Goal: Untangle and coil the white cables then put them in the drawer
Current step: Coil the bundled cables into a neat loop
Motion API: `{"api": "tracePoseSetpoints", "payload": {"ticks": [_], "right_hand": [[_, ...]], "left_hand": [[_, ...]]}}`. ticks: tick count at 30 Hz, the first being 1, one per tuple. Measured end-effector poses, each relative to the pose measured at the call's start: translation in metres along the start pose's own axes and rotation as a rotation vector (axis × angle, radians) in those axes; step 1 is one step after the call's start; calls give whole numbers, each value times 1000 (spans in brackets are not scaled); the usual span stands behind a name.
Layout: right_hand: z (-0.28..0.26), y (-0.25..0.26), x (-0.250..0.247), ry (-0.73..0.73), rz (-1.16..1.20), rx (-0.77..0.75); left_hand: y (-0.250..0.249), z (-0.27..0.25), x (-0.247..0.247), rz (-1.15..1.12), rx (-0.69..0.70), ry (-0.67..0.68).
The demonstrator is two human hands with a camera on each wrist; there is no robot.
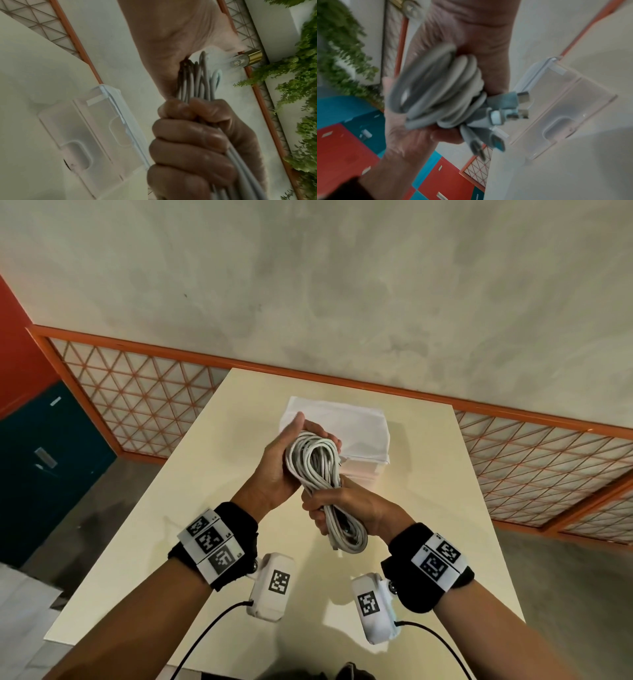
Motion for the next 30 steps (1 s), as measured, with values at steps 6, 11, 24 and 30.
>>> {"api": "tracePoseSetpoints", "payload": {"ticks": [6,11,24,30], "right_hand": [[-2,-7,-4,53,51,103],[-1,-15,-10,-46,-119,130],[3,-8,-7,-396,-611,-144],[-6,-10,-5,-129,-254,-57]], "left_hand": [[7,0,7,242,7,83],[14,2,3,273,20,-172],[29,9,-17,175,-115,-468],[30,12,-2,156,-188,-205]]}}
Point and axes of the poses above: each hand's wrist, its own z-axis towards the middle knuckle, its own x-axis out of the palm, y = z × x, the point moved 6 cm from there along z, towards the middle knuckle, and after that the axes turned 6 degrees about z, right-handed, at the moved point
